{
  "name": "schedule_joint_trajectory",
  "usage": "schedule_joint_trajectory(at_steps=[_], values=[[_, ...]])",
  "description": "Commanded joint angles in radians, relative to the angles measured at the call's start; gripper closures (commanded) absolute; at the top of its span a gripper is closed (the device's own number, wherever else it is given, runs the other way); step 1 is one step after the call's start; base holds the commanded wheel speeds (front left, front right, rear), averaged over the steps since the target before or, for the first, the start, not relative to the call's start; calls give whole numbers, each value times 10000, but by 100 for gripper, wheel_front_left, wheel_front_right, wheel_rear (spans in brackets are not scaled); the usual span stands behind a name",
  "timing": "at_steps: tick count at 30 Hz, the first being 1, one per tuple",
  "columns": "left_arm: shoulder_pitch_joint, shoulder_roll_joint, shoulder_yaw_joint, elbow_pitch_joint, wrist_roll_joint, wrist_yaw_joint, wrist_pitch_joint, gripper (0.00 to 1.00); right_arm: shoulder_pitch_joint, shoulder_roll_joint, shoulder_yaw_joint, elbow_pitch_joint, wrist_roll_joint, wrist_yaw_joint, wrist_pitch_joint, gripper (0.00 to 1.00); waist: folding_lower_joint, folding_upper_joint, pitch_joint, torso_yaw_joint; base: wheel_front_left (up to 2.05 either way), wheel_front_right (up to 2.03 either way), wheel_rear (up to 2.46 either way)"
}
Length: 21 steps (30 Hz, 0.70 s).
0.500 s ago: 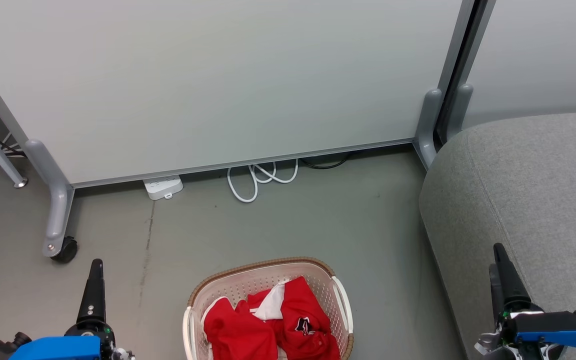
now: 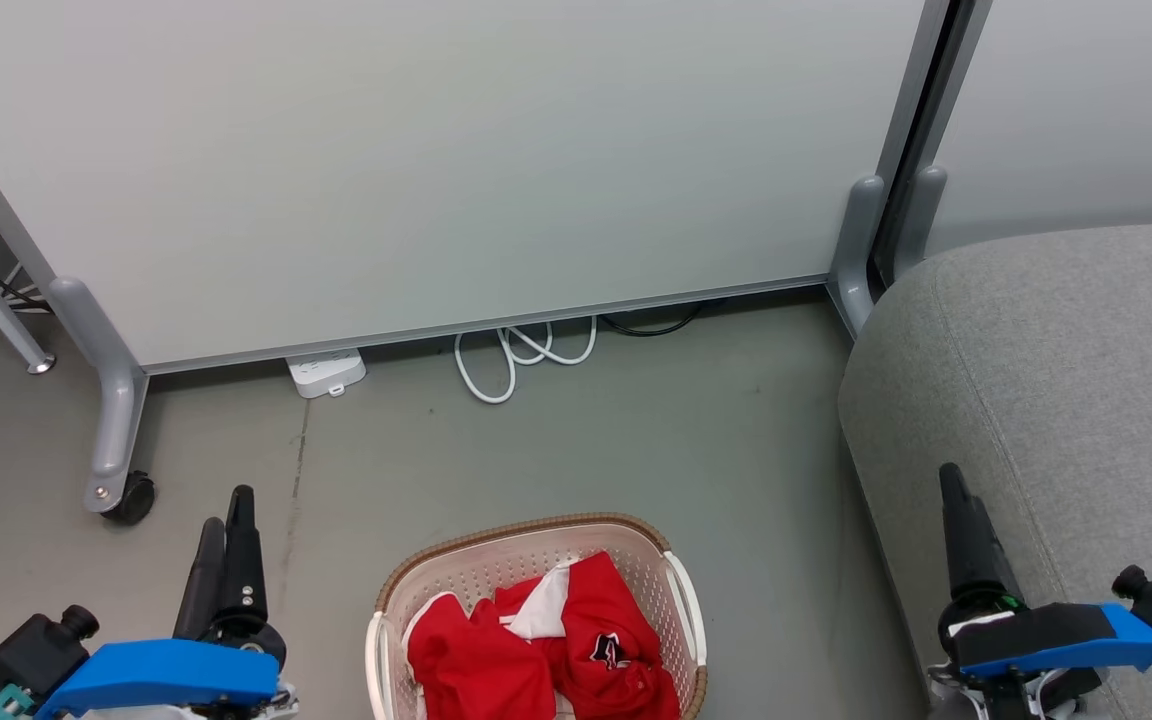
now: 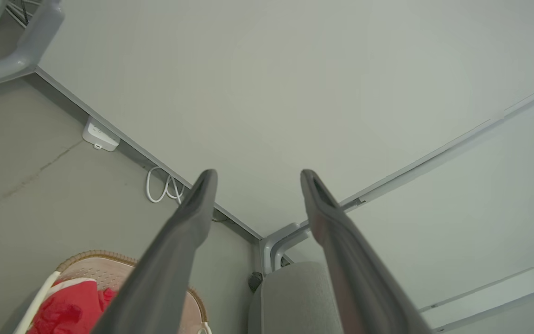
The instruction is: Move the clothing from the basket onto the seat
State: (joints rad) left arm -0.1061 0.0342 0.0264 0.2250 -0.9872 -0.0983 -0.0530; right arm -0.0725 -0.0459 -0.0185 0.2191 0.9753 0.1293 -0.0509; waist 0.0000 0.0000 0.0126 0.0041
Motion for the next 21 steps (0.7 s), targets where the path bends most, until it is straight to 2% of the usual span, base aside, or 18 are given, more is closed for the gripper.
schedule_joint_trajectory(at_steps=[1,12,21], values=[[-317,106,-44,-150,343,23,-88,0,-280,-36,71,-174,-330,16,-103,0,0,0,-1,3,0,0,0],[-373,121,-541,-16,2495,101,-483,0,-318,-42,487,-20,-2455,17,-497,0,0,0,-16,45,0,0,0],[-419,134,-817,88,3872,101,-753,0,-324,-46,678,56,-3730,18,-767,0,0,0,-27,69,0,0,0]])
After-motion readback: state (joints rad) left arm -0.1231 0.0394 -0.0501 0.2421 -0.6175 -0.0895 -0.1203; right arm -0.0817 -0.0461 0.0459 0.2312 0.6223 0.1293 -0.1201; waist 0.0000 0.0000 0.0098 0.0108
